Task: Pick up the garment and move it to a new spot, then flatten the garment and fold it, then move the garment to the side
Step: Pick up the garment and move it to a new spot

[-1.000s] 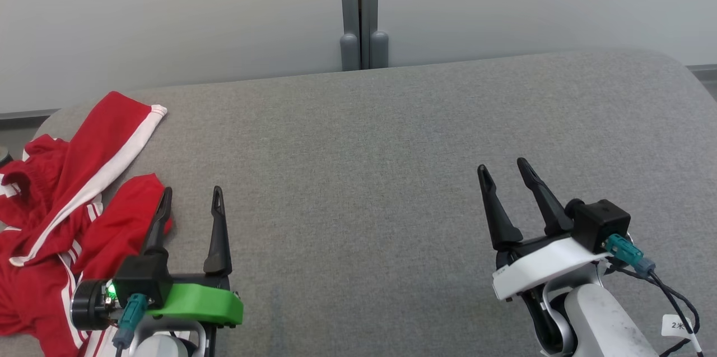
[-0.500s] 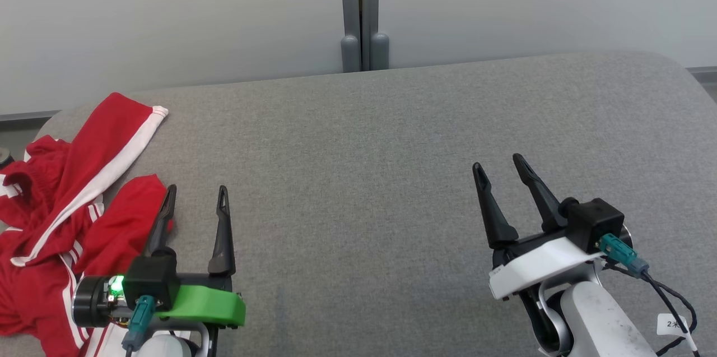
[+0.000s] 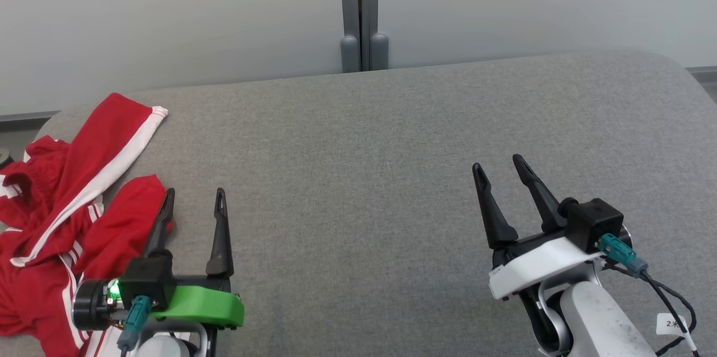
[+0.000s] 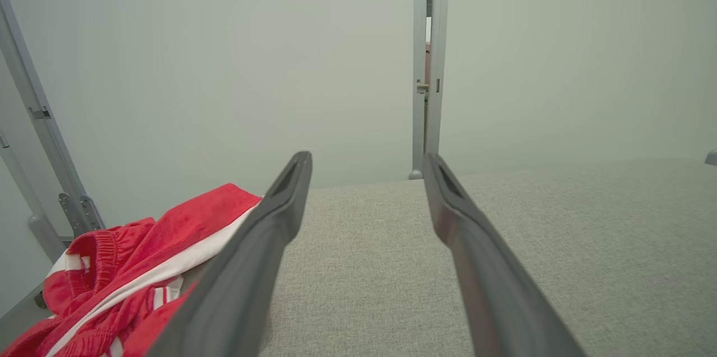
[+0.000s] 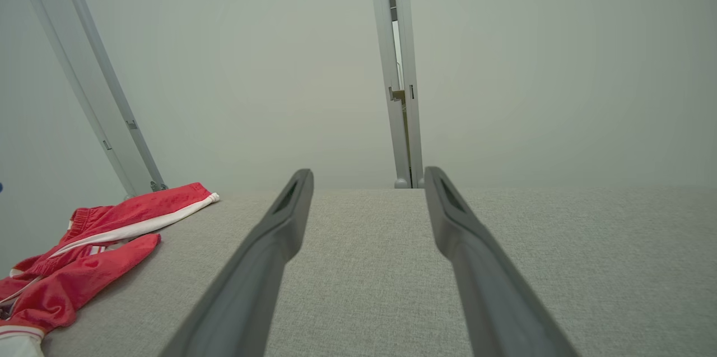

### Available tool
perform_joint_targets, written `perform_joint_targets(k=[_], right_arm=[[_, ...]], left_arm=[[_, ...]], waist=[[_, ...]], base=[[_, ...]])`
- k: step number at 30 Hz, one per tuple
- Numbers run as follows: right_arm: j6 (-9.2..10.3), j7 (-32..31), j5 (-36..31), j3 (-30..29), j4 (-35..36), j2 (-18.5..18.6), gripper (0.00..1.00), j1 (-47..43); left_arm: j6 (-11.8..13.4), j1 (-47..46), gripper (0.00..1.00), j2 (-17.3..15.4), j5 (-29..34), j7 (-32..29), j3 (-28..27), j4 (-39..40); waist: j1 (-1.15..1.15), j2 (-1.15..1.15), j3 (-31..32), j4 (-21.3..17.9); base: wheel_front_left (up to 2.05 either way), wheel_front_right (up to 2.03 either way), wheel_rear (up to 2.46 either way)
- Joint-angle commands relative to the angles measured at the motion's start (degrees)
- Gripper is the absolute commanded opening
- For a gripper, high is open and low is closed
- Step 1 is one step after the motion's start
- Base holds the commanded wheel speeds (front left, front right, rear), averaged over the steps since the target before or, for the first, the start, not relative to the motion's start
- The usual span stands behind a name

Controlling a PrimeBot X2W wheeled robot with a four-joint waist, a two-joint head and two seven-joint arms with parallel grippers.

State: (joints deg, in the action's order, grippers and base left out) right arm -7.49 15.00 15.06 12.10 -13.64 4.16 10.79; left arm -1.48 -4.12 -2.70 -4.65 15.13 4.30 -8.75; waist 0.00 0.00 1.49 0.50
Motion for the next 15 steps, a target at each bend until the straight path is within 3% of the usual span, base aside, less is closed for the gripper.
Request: perform_joint_targets(k=[1,7,15], right_arm=[[0.0,0.3,-0.1,0.2,-0.1,0.0,1.0,0.2],[0.0,0.3,-0.4,0.7,-0.1,0.0,1.0,-0.5],[0.0,0.2,0.4,1.3,0.3,-0.2,1.0,-1.1]], left_arm=[[0.4,-0.8,1.0,-0.4,-0.8,0.0,-0.3,0.3],[0.5,-0.7,1.0,-0.4,-3.0,0.0,0.3,-1.1],[0.6,-0.9,1.0,-0.4,-4.4,0.0,-0.7,-2.9]], waist=[[0.0,0.0,0.0,0.1],[0.0,0.0,0.0,1.7],[0.0,0.0,-0.2,7.1]], base=[[0.0,0.0,0.0],[0.0,0.0,0.0],[0.0,0.0,0.0]])
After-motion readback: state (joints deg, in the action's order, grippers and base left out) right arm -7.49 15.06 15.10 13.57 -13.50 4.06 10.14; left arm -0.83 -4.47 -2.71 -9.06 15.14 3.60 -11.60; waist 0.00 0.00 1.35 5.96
